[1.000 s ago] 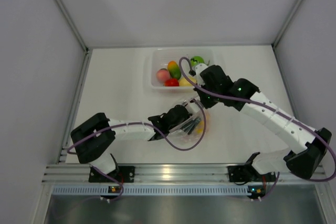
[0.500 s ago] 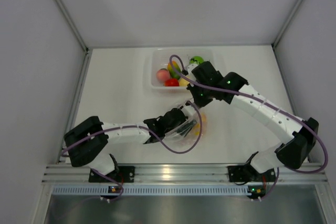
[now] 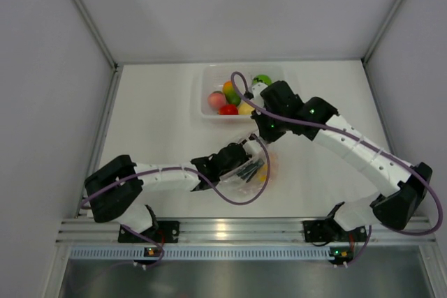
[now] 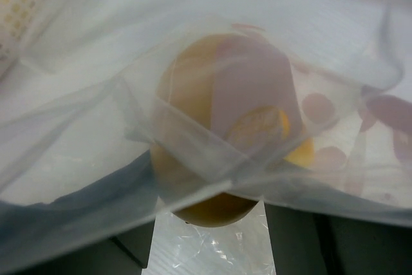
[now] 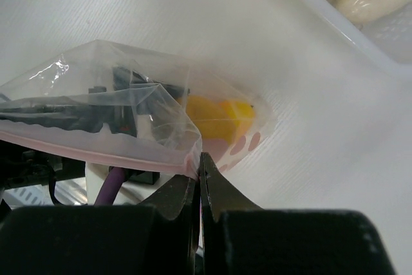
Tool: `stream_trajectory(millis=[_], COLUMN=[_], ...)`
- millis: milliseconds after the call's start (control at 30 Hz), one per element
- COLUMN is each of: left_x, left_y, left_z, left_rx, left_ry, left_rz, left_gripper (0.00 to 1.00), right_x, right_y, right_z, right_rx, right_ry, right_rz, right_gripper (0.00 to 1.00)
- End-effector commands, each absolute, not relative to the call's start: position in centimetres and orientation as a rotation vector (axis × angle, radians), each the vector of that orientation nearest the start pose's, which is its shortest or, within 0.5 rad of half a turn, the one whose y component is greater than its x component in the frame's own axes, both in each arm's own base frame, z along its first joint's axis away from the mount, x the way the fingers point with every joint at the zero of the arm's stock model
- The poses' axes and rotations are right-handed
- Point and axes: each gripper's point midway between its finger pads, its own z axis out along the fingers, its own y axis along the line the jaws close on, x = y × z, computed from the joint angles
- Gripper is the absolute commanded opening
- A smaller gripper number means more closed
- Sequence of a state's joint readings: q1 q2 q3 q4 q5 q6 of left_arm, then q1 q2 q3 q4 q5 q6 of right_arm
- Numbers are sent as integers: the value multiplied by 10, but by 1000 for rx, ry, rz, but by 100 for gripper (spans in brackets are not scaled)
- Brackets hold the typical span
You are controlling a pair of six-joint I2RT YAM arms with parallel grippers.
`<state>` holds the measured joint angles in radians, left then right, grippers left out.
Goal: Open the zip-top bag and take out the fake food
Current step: Pick up the fake fruit from the zipper food storage bag.
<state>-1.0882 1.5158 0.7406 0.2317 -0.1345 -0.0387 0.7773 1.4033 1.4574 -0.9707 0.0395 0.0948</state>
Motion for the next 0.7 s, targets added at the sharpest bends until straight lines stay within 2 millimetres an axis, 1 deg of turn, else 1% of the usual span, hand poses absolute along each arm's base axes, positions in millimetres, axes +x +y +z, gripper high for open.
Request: stream_trajectory(millis=[0, 67, 100, 167, 200, 267, 333, 367, 400, 433, 467, 500, 533, 600, 667], left_x=[142, 143, 142, 140, 136, 134, 137, 140, 147, 166, 177, 184, 196, 209, 222], left_y=[-405, -407, -407, -408, -409, -412, -410, -407, -405, -398, -394, -390, -383, -379, -370], left_z=[110, 109, 109, 110, 111, 114, 111, 110, 116, 118, 121, 122, 123, 123, 122], left_rx=[1337, 1333, 1337, 1346, 1365, 1383, 1378, 1357, 1311, 1204, 1146, 1107, 1053, 980, 916], left_ry=[1635, 1641, 1640, 1634, 1629, 1623, 1643, 1658, 1656, 1699, 1714, 1728, 1740, 1764, 1781], left_rz=[-856, -855, -857, -870, -892, -904, -880, -856, -833, -729, -671, -634, -560, -495, -405], left_gripper=[0, 0, 0, 0, 0, 0, 0, 0, 0, 0, 0, 0, 0, 0, 0], right_x=[327, 328, 330, 331, 331, 333, 333, 333, 334, 335, 334, 333, 331, 329, 327], right_y=[183, 182, 179, 180, 182, 184, 185, 184, 180, 178, 173, 172, 170, 164, 158], right_z=[292, 291, 289, 278, 275, 271, 264, 263, 261, 256, 253, 252, 249, 246, 245], right_rx=[-550, -556, -543, -567, -576, -579, -593, -582, -571, -565, -563, -528, -518, -487, -465], right_ry=[2073, 2078, 2088, 2114, 2120, 2123, 2146, 2156, 2169, 2187, 2200, 2210, 2219, 2237, 2251], right_rz=[-8, -18, -47, -63, -58, -54, -60, -65, -97, -120, -149, -144, -145, -164, -190], right_gripper=[0, 0, 0, 0, 0, 0, 0, 0, 0, 0, 0, 0, 0, 0, 0])
